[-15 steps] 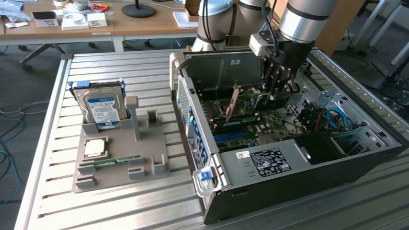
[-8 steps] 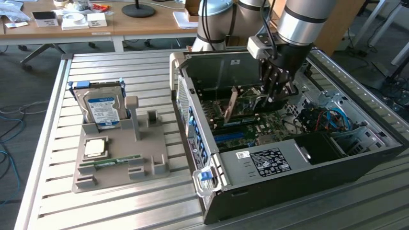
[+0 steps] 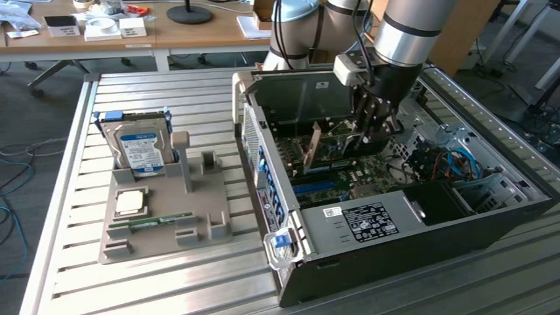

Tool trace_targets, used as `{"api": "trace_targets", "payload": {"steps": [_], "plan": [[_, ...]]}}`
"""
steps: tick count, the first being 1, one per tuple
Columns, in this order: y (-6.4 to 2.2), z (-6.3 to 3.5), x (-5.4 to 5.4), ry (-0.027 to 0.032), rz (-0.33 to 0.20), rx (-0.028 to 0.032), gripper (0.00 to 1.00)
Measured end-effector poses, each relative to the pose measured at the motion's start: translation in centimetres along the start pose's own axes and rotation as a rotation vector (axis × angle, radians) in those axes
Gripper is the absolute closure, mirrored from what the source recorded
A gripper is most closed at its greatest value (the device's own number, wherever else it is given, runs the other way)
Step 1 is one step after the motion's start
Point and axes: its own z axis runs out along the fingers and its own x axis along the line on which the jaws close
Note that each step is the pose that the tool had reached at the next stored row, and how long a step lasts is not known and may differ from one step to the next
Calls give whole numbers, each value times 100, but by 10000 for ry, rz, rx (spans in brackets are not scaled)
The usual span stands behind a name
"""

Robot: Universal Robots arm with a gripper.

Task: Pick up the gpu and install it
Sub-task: 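Insert the gpu into the slot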

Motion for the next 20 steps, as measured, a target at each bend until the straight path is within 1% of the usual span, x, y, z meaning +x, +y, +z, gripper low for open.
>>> {"api": "trace_targets", "payload": {"steps": [7,12,17,20], "plan": [[0,3,0,-2,-7,0,73],[2,42,1,-2,-7,1,73],[3,44,1,-1,-6,-1,73],[25,45,1,-1,-5,0,73]]}}
